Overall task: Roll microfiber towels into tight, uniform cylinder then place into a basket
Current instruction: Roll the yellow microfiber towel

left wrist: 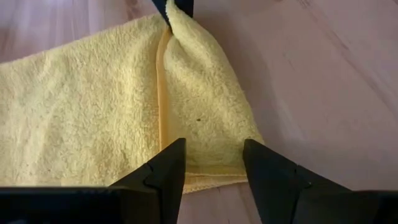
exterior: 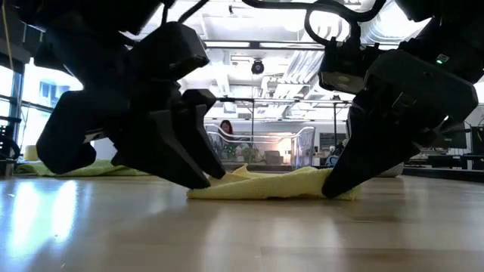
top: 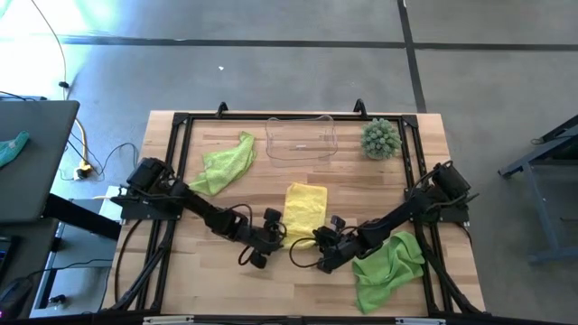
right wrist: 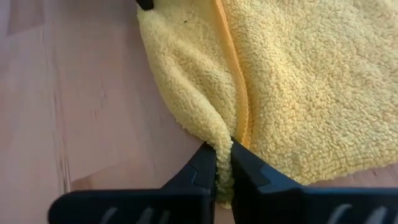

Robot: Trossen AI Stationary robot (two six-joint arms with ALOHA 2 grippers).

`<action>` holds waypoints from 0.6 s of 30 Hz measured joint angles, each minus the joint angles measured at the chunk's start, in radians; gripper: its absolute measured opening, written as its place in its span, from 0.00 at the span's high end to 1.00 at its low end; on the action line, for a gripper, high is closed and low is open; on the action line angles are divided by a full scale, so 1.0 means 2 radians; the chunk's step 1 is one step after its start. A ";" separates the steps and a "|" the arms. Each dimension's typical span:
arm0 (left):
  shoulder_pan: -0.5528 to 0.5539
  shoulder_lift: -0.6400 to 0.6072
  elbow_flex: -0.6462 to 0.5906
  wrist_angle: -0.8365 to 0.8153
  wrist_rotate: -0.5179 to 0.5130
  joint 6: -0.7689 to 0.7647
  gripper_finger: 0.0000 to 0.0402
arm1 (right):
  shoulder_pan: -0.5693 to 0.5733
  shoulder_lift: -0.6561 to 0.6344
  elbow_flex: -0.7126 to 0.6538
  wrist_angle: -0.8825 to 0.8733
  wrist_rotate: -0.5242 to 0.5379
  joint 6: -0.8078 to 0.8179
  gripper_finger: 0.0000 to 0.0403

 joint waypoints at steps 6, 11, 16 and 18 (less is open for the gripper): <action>-0.011 0.000 0.000 0.033 0.005 -0.001 0.62 | 0.000 0.000 0.000 0.000 0.000 0.012 0.97; -0.006 0.000 0.000 0.022 0.015 0.030 0.62 | 0.000 0.000 0.000 0.002 0.001 0.012 0.97; 0.023 -0.001 0.001 -0.017 0.016 0.029 0.62 | 0.000 0.000 0.000 0.003 0.002 0.012 0.97; 0.033 -0.002 0.001 -0.026 0.018 0.025 0.62 | 0.000 0.000 0.000 0.003 0.002 0.012 0.97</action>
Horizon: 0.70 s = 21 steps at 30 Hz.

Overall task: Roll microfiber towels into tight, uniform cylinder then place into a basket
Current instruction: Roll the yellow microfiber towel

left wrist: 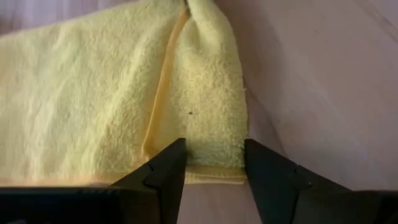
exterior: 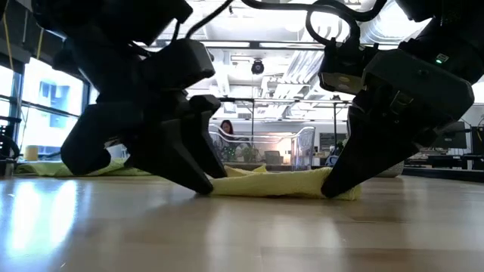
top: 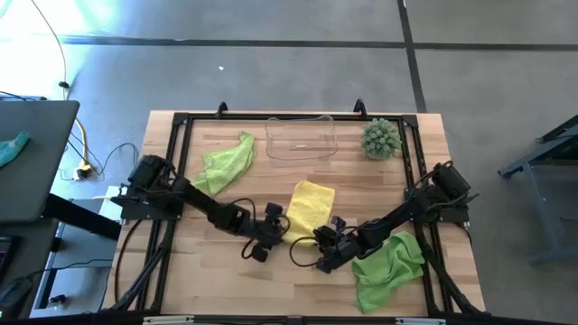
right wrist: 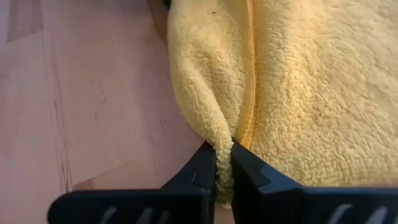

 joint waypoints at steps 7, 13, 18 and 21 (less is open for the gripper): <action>0.021 -0.001 0.000 -0.006 0.070 -0.003 0.65 | 0.000 0.000 0.000 0.002 0.000 0.001 0.97; 0.033 -0.001 0.000 -0.015 0.086 -0.059 0.78 | 0.000 0.000 0.000 0.019 -0.001 -0.001 0.97; 0.041 -0.001 0.000 -0.017 0.160 -0.152 0.93 | 0.000 0.001 0.000 0.038 -0.003 0.000 0.97; 0.041 0.000 0.000 -0.017 0.231 -0.222 0.98 | -0.001 0.001 -0.001 0.057 -0.024 0.001 0.97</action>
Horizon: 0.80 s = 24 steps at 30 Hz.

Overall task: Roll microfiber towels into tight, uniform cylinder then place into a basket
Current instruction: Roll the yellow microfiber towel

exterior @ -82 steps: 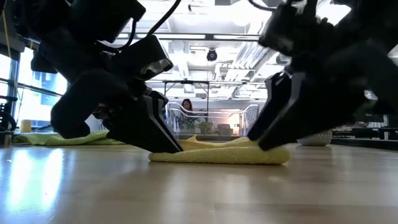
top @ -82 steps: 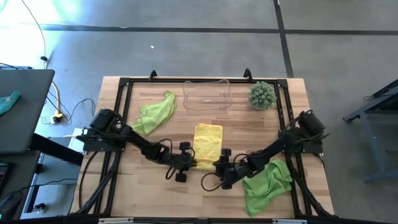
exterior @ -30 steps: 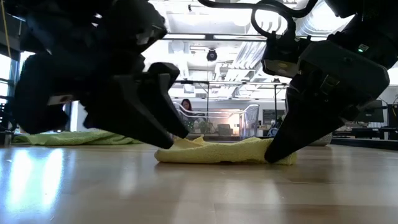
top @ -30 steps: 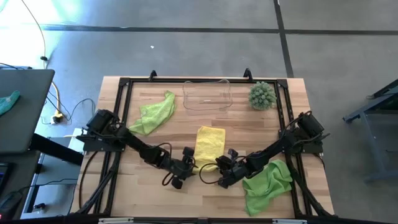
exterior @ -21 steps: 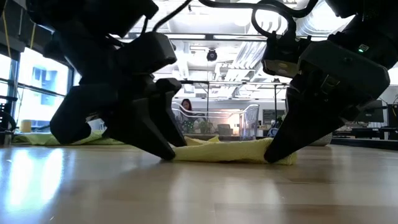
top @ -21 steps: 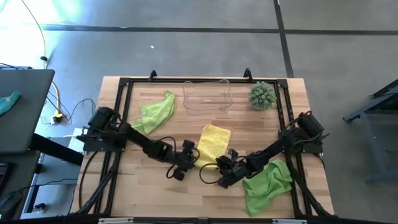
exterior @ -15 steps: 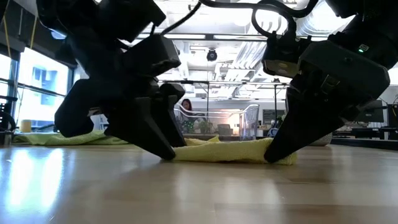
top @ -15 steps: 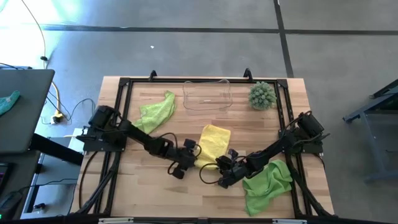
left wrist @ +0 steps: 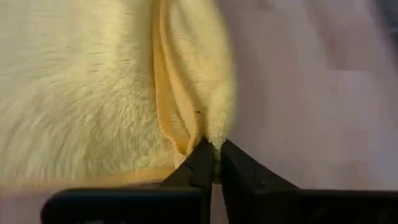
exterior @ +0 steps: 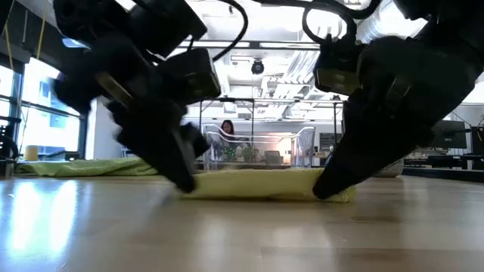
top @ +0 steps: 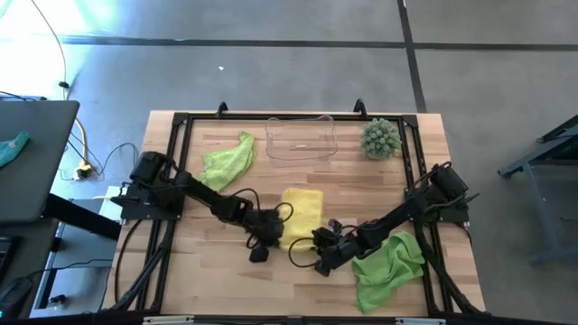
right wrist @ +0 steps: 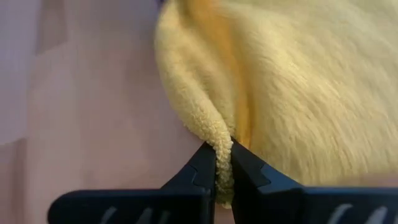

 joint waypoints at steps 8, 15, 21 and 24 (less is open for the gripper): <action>0.012 -0.001 -0.002 0.025 0.144 -0.123 0.95 | -0.003 0.002 -0.001 0.095 -0.101 0.001 0.97; 0.031 -0.004 -0.002 0.027 0.136 -0.133 0.96 | -0.021 0.001 -0.001 0.074 -0.108 0.073 0.97; 0.040 -0.006 -0.001 -0.009 0.021 -0.127 0.96 | -0.037 -0.001 0.001 0.039 -0.105 0.141 0.97; 0.039 -0.008 0.001 -0.030 -0.017 -0.112 0.96 | -0.040 -0.002 0.001 0.037 -0.102 0.128 0.97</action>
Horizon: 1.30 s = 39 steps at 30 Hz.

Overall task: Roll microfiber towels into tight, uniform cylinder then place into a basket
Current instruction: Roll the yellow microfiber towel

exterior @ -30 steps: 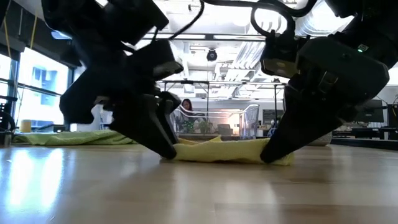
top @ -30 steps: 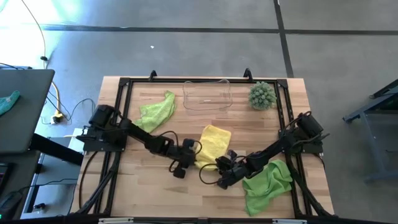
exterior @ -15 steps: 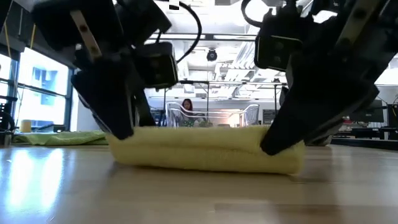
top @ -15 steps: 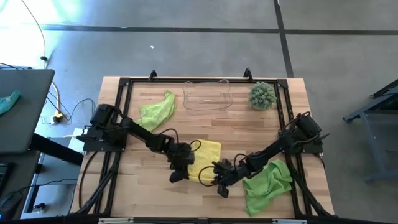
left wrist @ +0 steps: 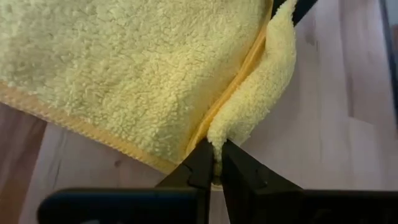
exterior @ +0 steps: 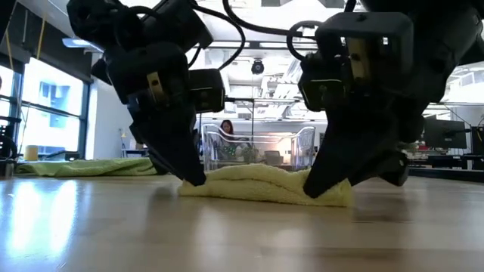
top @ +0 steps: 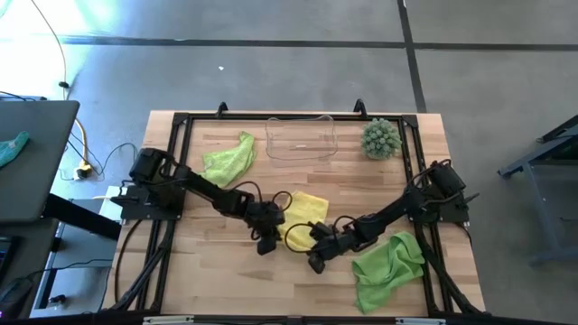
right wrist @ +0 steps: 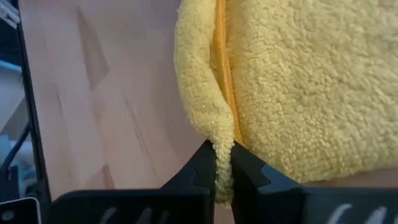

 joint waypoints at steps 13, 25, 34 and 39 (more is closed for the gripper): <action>-0.001 0.001 -0.001 -0.004 -0.016 0.012 0.96 | -0.018 -0.061 -0.002 -0.092 -0.129 -0.064 0.75; -0.001 0.002 -0.003 0.002 -0.018 0.008 0.96 | 0.047 -0.122 -0.001 -0.040 0.078 -0.177 0.74; -0.001 0.003 -0.003 0.004 -0.018 0.008 0.96 | 0.073 -0.048 -0.001 0.057 0.135 -0.344 0.74; -0.001 0.003 -0.003 0.005 -0.018 0.008 0.96 | 0.074 -0.033 -0.001 0.052 0.135 -0.354 0.74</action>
